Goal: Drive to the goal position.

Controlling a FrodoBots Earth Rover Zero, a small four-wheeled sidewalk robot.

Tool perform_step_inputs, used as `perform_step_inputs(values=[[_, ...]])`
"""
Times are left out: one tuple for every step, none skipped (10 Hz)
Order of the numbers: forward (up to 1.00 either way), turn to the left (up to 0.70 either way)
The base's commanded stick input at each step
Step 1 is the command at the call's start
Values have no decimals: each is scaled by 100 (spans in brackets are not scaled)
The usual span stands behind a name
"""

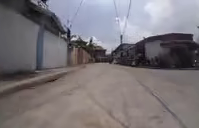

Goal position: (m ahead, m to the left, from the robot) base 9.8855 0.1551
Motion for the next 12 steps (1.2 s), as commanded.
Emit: perform_step_inputs(values=[[100,0],[100,-2],[100,-2],[100,-2],[100,-2],[100,-2],[100,-11],[100,-40],[100,-40],[100,-40],[100,-40],[100,-40]])
